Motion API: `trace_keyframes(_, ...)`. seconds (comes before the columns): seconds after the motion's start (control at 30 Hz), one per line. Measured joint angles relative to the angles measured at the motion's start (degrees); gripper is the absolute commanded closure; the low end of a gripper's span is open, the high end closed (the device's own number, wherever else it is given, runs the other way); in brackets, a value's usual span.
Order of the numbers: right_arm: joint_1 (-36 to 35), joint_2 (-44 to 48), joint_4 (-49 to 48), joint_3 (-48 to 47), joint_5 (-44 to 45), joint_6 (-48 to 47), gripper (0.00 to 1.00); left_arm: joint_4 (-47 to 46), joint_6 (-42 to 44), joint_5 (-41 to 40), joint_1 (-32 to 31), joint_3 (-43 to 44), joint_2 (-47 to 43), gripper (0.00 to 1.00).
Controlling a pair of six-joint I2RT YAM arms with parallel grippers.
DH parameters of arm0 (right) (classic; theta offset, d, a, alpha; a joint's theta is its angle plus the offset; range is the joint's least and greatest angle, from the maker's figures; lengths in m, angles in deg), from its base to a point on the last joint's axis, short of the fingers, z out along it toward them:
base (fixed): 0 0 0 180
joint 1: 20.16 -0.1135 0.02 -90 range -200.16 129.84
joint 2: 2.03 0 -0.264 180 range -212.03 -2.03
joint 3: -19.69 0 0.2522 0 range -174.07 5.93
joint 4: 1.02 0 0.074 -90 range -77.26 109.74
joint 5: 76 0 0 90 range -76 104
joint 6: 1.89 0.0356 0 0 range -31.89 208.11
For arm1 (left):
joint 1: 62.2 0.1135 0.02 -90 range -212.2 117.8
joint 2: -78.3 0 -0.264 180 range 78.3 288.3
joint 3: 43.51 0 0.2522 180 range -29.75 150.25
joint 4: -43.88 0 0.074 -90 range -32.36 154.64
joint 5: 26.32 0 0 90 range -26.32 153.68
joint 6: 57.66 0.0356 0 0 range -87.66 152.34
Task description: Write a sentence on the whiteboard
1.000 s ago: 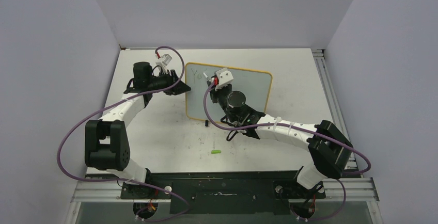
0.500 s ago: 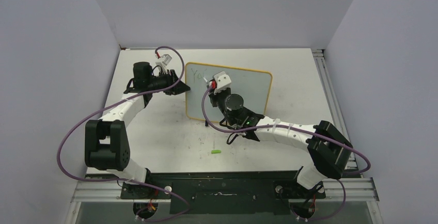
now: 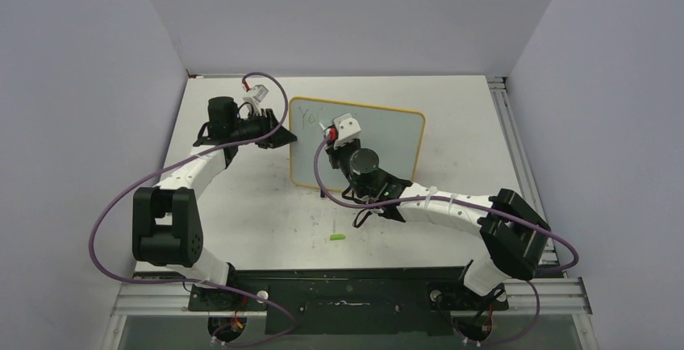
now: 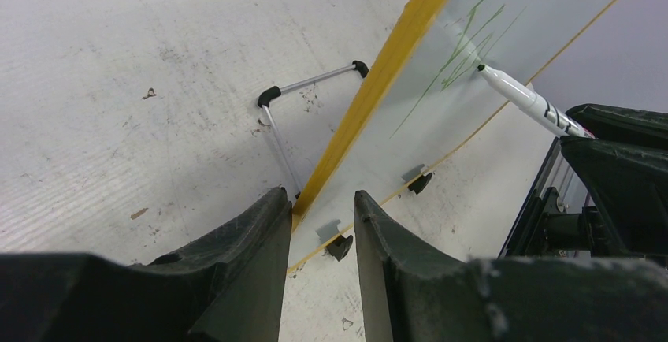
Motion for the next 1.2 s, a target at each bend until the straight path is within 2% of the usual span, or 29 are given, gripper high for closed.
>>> trace_keyframes(1.2, -0.02, 0.39, -0.76, -1.16, 2.08, -1.81, 0.95, 0.07, 0.26, -0.07, -0.02, 0.0, 0.0, 0.68)
